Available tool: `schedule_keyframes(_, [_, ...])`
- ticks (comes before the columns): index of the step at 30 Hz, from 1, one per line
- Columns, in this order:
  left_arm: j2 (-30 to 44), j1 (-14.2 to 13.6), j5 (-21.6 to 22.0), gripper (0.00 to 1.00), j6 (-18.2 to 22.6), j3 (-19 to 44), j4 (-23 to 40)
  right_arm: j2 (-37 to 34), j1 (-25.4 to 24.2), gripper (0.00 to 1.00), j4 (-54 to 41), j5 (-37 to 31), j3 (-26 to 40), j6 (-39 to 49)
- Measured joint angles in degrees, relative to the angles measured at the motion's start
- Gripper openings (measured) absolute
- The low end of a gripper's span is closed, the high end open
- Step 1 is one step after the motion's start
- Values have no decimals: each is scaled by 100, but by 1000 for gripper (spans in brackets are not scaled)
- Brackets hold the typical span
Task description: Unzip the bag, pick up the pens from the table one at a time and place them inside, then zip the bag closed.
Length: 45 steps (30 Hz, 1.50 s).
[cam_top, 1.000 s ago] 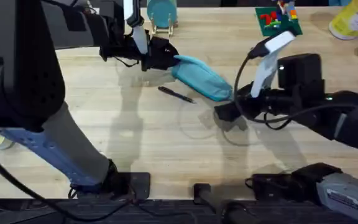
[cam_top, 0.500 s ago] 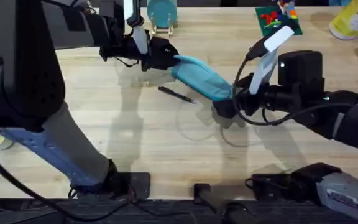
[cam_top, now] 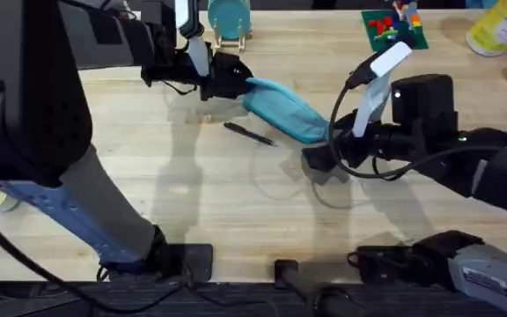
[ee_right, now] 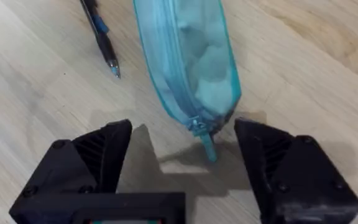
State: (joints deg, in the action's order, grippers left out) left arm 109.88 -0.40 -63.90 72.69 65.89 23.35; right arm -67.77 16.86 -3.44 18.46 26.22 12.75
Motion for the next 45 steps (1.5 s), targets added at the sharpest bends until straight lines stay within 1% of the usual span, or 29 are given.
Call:
schedule_keyframes(3, [1, 0, 0, 43, 0, 0, 0, 0, 0, 996, 0, 0, 0, 13])
schedule_keyframes(4, [1, 0, 0, 43, 0, 0, 0, 0, 0, 950, 0, 1, 0, 38])
schedule_keyframes(5, [1, 0, 0, 42, 0, 0, 0, 0, 0, 863, 2, 1, 0, 41])
schedule_keyframes(6, [1, 0, 0, 42, 0, 0, 0, 0, 0, 806, 0, 0, 0, 41])
schedule_keyframes(10, [1, 0, 0, 43, 0, 0, 0, 0, 0, 671, 0, -2, 0, 59])
schedule_keyframes(13, [1, 0, 0, 42, 0, 0, -2, 0, 0, 477, 2, -70, 0, 57])
schedule_keyframes(15, [1, 2, 2, 42, 1, 0, -4, 0, -1, 303, 6, -133, 0, 73])
schedule_keyframes(16, [1, 2, 2, 42, 2, 0, -7, 0, -2, 241, 8, -159, 0, 73])
schedule_keyframes(18, [1, 2, 2, 42, 0, 0, -13, 0, 0, 72, -1, -162, 0, 61])
schedule_keyframes(19, [1, 0, 2, 43, 1, 0, -15, 0, 4, 45, -4, -168, 0, 63])
schedule_keyframes(28, [1, 2, 2, 43, 0, 0, -20, 0, 11, 33, -11, -173, 9, 61])
schedule_keyframes(32, [1, 2, 4, 43, 1, 0, -24, 0, 11, 32, -161, -181, 124, 62])
schedule_keyframes(37, [1, 2, 4, 43, 2, 0, -24, 2, 11, 31, -836, -236, 519, 82])
schedule_keyframes(42, [1, 2, 4, 42, 0, 0, -26, 56, 11, 31, -1657, -259, 967, 298])
schedule_keyframes(45, [1, 2, 4, 43, 1, 0, -26, 177, 11, 30, -1920, -256, 1181, 455])
